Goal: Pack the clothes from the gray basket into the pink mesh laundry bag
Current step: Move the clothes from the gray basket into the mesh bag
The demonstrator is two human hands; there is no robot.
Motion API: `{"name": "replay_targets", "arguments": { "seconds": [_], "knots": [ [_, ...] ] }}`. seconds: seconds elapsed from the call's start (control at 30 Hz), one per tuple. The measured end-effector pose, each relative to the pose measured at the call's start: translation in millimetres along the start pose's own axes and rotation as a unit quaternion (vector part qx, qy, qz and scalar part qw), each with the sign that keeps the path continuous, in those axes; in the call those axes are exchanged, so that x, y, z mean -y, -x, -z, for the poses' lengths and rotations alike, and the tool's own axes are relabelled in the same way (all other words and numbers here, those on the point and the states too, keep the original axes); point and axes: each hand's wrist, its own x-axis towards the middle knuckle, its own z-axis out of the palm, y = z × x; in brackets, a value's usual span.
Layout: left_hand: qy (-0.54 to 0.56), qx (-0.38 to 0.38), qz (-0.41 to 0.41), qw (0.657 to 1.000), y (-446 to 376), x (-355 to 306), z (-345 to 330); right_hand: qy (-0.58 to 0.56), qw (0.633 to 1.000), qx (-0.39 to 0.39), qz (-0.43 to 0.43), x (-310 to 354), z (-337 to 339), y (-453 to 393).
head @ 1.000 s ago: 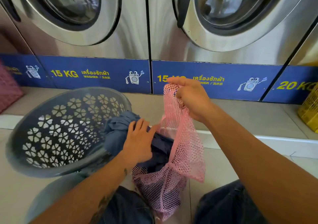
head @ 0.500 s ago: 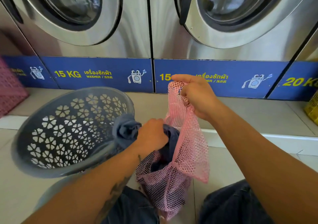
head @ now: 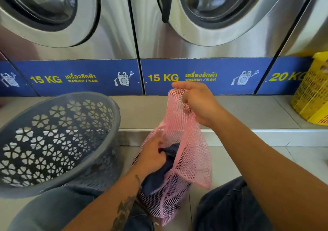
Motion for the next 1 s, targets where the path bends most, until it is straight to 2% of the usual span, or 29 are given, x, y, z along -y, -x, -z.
{"name": "replay_targets", "arguments": {
  "seconds": [0.07, 0.1, 0.17, 0.23, 0.3, 0.43, 0.53, 0.63, 0.67, 0.7, 0.77, 0.83, 0.93, 1.0],
  "knots": [
    [-0.041, -0.025, 0.017, 0.999, 9.8, 18.1, 1.1, 0.002, 1.0, 0.007, -0.006, -3.3, -3.4, -0.3],
    [-0.093, -0.012, 0.03, 0.995, 13.5, 26.7, 0.9, 0.003, 1.0, 0.011, -0.006, -4.3, -5.7, -0.9],
    [-0.196, 0.09, 0.079, 0.973, 20.9, 39.5, -0.3, 0.005, 1.0, 0.016, -0.007, -5.4, -11.5, -2.9],
    [-0.249, 0.211, 0.161, 0.931, 25.2, 48.4, -3.0, 0.009, 1.0, 0.021, -0.012, -5.4, -16.6, -3.9],
    [-0.235, 0.241, 0.191, 0.922, 26.4, 57.5, -9.2, 0.01, 0.999, 0.027, -0.013, -5.2, -19.2, -2.3],
    [-0.176, 0.19, 0.149, 0.954, 26.3, 66.7, -14.0, 0.004, 0.999, 0.032, -0.005, -4.6, -17.1, 3.2],
    [-0.134, 0.083, 0.139, 0.978, 19.9, 51.6, -15.6, -0.011, 0.999, 0.035, -0.007, -6.5, -14.0, 5.1],
    [-0.022, -0.004, 0.131, 0.991, -4.0, 17.2, -13.8, -0.013, 0.999, 0.034, -0.009, -8.1, -12.8, 7.6],
    [0.026, -0.009, 0.129, 0.991, -16.0, 7.1, -12.4, -0.012, 0.999, 0.034, -0.009, -8.2, -12.8, 8.3],
    [0.069, 0.008, 0.126, 0.99, -26.0, -1.1, -9.8, -0.012, 0.999, 0.033, -0.01, -7.4, -12.5, 9.6],
    [0.085, 0.096, 0.113, 0.985, -39.8, -5.5, -14.3, -0.011, 1.0, 0.027, -0.011, -5.6, -10.8, 12.6],
    [0.044, 0.189, 0.119, 0.974, -38.9, -8.9, -20.9, -0.01, 1.0, 0.024, -0.012, -4.4, -7.7, 16.5],
    [-0.047, 0.279, 0.106, 0.953, -16.1, -11.8, -25.5, -0.009, 1.0, 0.026, -0.016, -4.2, -3.5, 21.3],
    [-0.087, 0.278, 0.097, 0.952, -8.1, 4.4, -32.8, -0.008, 0.999, 0.027, -0.02, -5.6, -1.6, 21.7]
  ]
}}
